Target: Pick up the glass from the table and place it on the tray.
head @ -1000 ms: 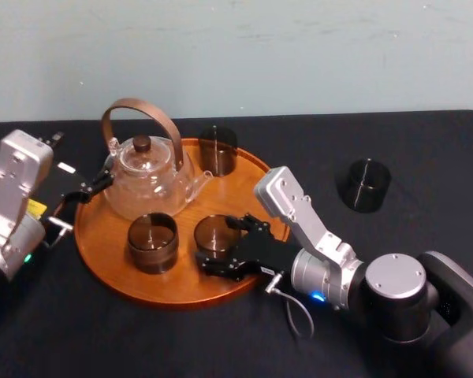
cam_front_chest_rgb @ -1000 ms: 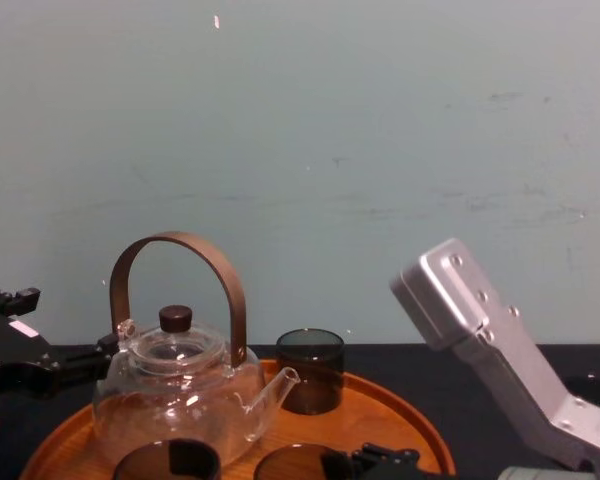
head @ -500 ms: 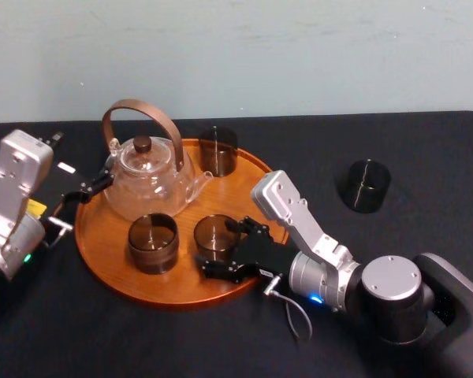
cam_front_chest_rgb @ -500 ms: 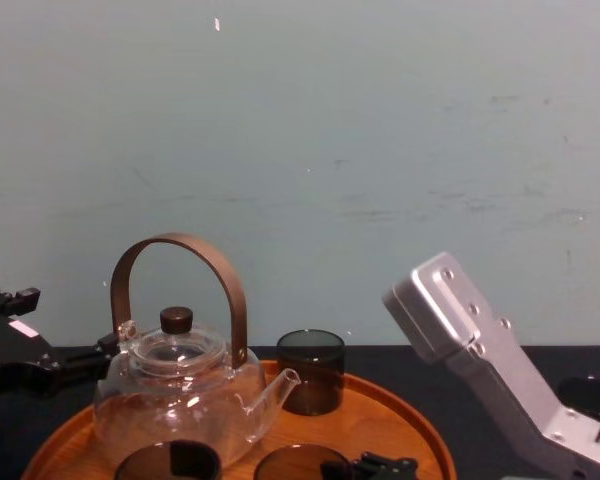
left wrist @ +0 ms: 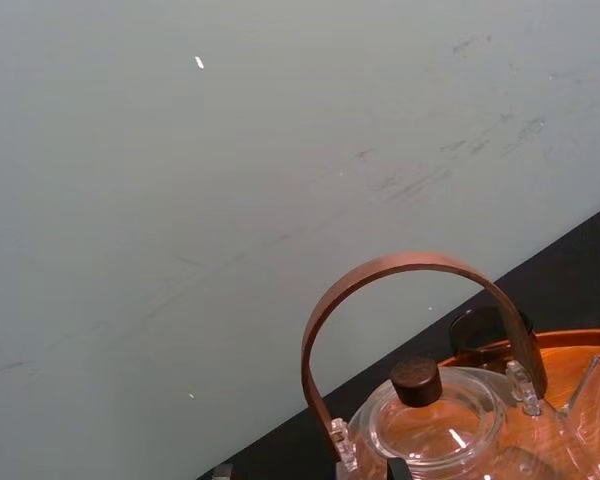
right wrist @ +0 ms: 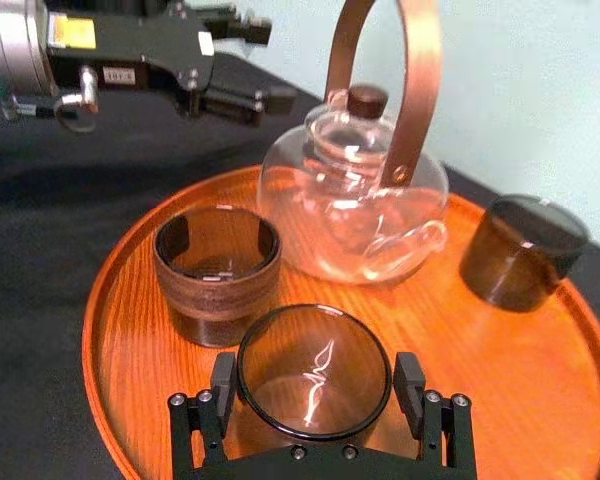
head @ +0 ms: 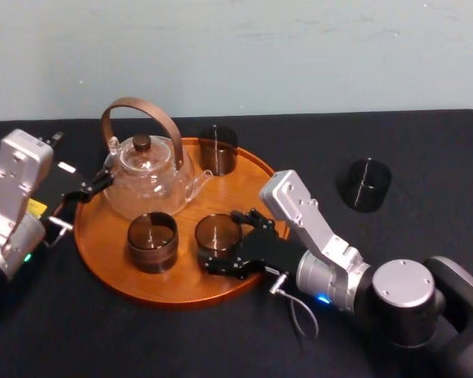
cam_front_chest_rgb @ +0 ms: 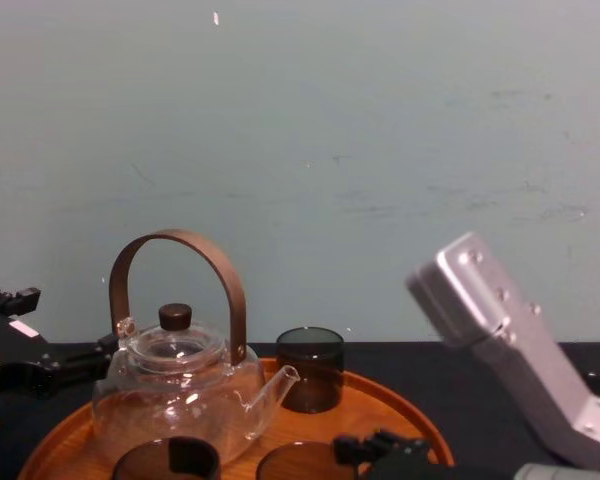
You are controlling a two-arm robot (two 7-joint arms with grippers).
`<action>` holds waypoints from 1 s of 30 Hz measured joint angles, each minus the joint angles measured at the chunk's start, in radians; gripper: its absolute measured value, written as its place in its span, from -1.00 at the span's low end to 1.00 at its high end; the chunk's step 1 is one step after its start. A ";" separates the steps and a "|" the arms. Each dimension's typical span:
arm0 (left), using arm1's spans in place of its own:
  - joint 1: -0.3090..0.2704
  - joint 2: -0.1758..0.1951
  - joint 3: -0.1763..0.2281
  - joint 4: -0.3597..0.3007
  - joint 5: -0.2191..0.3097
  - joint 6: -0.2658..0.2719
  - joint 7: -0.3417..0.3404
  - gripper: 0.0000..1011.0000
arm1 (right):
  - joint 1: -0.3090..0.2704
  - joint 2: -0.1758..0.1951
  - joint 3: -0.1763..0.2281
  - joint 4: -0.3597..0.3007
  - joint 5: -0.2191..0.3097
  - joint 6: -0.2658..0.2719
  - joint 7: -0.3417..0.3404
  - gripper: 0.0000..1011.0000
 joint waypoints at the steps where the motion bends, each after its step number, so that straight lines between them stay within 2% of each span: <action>1: 0.000 0.000 0.000 0.000 0.000 0.000 0.000 0.98 | -0.004 0.003 0.002 -0.007 -0.001 -0.003 -0.002 0.98; 8: 0.000 0.000 0.000 0.000 0.000 0.000 0.000 0.98 | -0.030 0.020 0.019 -0.061 -0.011 -0.018 -0.015 0.98; 19: 0.000 0.000 0.000 0.000 0.000 0.000 0.000 0.98 | -0.049 0.033 0.036 -0.102 -0.004 -0.012 -0.006 0.98; 26: 0.000 0.000 0.000 0.000 0.000 0.000 0.000 0.98 | -0.070 0.054 0.055 -0.140 0.028 -0.001 0.009 0.98; 30: 0.000 0.000 0.000 0.000 0.000 0.000 0.000 0.98 | -0.093 0.077 0.081 -0.170 0.062 -0.001 0.017 0.98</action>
